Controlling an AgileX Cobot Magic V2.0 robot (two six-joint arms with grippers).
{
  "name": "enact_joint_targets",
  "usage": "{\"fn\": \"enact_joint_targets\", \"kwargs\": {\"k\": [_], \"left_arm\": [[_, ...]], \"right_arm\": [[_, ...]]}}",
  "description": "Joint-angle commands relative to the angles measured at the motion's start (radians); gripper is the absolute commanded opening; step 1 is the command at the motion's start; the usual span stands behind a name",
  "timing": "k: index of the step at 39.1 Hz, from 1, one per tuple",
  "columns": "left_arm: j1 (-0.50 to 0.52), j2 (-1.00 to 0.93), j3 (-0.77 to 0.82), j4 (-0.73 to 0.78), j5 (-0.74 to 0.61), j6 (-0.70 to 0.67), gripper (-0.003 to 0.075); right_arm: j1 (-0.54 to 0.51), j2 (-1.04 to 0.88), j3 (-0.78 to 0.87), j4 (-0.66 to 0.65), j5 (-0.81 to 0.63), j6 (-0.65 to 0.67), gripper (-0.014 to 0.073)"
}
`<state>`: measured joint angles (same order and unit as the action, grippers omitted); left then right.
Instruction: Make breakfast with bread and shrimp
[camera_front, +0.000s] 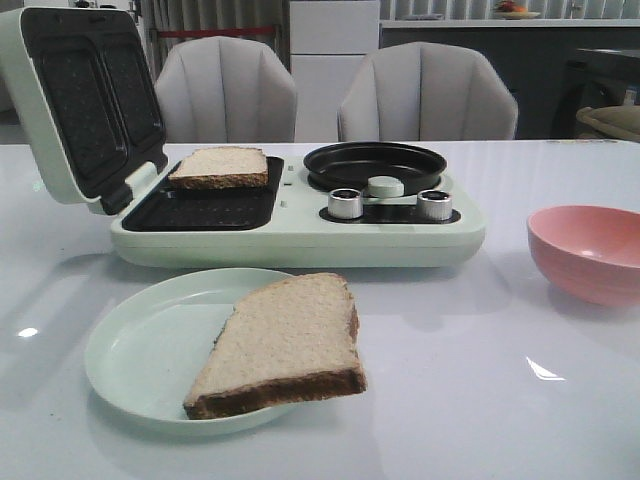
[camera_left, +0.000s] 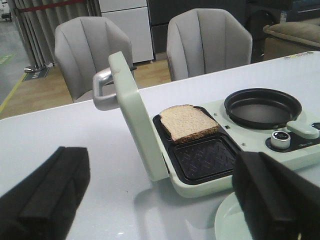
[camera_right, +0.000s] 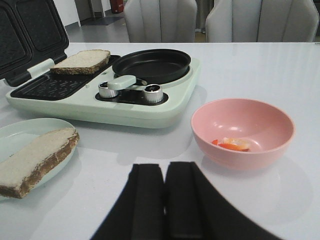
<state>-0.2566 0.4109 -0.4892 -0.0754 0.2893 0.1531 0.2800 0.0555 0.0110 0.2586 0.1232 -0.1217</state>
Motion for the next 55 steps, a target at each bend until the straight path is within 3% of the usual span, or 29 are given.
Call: {"fn": "enact_joint_targets", "kwargs": {"k": [1,16,33,37,42,51,55], "left_arm": [[-0.023,-0.061,0.027,-0.030,-0.098,0.000,0.0618],[-0.081,-0.245,0.172,-0.078,-0.129,0.000,0.0618],[-0.094,-0.257,0.179,-0.165,-0.160,0.000,0.0618],[-0.094,-0.257,0.179,-0.165,-0.160,0.000,0.0618],[-0.094,-0.257,0.179,-0.165,-0.160,0.000,0.0618],[-0.094,-0.257,0.179,-0.165,-0.160,0.000,0.0618],[-0.094,-0.257,0.179,-0.163,-0.160,0.000,0.0618]], "right_arm": [[0.002,0.012,-0.027,0.004,-0.077,-0.006,0.0139],[0.002,0.012,-0.027,0.004,-0.077,-0.006,0.0139],[0.002,0.012,-0.027,0.004,-0.078,-0.006,0.0139],[0.002,0.012,-0.030,0.005,-0.158,-0.006,0.0139],[0.002,0.025,-0.091,0.004,-0.210,-0.008,0.0139],[0.002,0.204,-0.294,0.004,-0.047,-0.020,0.0139],[0.002,0.260,-0.319,0.007,-0.043,-0.020,0.0139]]}}
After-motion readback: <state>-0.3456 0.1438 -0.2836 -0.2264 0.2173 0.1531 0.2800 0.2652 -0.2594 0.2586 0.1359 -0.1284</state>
